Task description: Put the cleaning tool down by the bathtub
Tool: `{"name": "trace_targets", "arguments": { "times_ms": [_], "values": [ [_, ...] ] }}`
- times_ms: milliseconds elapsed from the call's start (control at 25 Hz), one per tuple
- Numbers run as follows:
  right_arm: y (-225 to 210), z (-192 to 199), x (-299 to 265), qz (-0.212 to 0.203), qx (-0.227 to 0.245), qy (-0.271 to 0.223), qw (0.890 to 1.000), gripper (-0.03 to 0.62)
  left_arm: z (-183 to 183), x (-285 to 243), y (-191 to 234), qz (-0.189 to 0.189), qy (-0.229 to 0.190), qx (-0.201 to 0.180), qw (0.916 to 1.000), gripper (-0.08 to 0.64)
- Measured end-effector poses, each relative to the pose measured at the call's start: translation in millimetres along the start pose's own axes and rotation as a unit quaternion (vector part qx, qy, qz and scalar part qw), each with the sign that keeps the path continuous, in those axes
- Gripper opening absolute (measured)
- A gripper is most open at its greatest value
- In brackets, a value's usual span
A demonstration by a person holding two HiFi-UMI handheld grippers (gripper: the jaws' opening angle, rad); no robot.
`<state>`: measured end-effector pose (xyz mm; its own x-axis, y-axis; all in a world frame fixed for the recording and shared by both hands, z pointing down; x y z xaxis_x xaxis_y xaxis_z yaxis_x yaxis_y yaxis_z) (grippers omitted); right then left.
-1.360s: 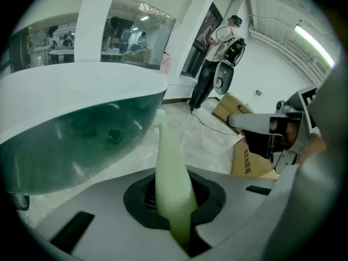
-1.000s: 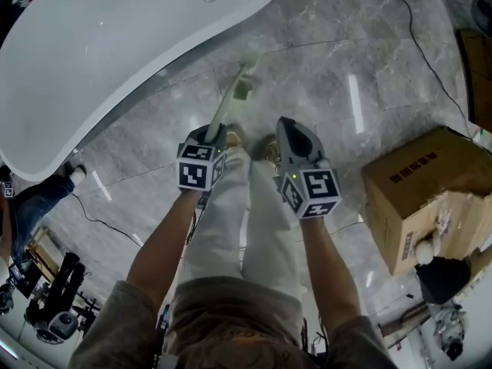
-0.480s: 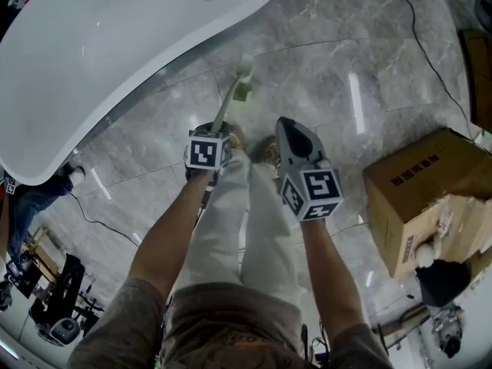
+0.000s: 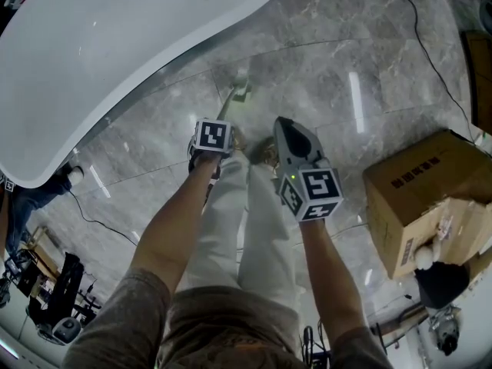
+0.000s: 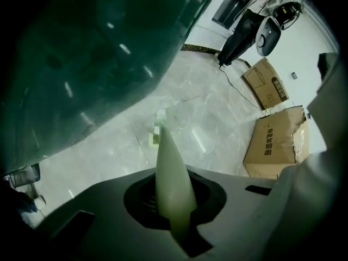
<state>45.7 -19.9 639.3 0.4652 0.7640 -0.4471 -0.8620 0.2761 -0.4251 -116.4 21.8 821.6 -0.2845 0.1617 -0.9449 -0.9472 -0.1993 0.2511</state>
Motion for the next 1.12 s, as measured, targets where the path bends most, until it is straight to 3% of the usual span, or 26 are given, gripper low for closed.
{"name": "trace_targets", "arguments": {
  "times_ms": [160, 480, 1120],
  "values": [
    [-3.9, 1.7, -2.3, 0.002, -0.003, 0.001, 1.0, -0.002, 10.2, -7.6, 6.5, -0.011, 0.059, -0.006, 0.9982, 0.023],
    [-12.5, 3.4, 1.0, 0.009, -0.013, 0.004, 1.0, -0.002, 3.5, -21.8, 15.7, -0.034, 0.105, -0.025, 0.9935, 0.021],
    [-26.7, 15.6, -0.1, 0.02, -0.039, 0.008, 0.999, -0.002, -8.3, -56.4, 14.8, -0.038, 0.156, -0.039, 0.9863, 0.02]
  ]
}}
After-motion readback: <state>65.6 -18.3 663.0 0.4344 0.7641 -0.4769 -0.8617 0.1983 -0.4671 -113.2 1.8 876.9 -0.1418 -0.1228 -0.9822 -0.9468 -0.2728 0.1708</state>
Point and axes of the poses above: the fingertips, and each gripper's own axes: x backward along the fingers, y to its left, z out of its underside, the point moved 4 cm from there along x, backward along the fingers, and after that the axes turned 13 degrees about -y, right-handed, at the moved point
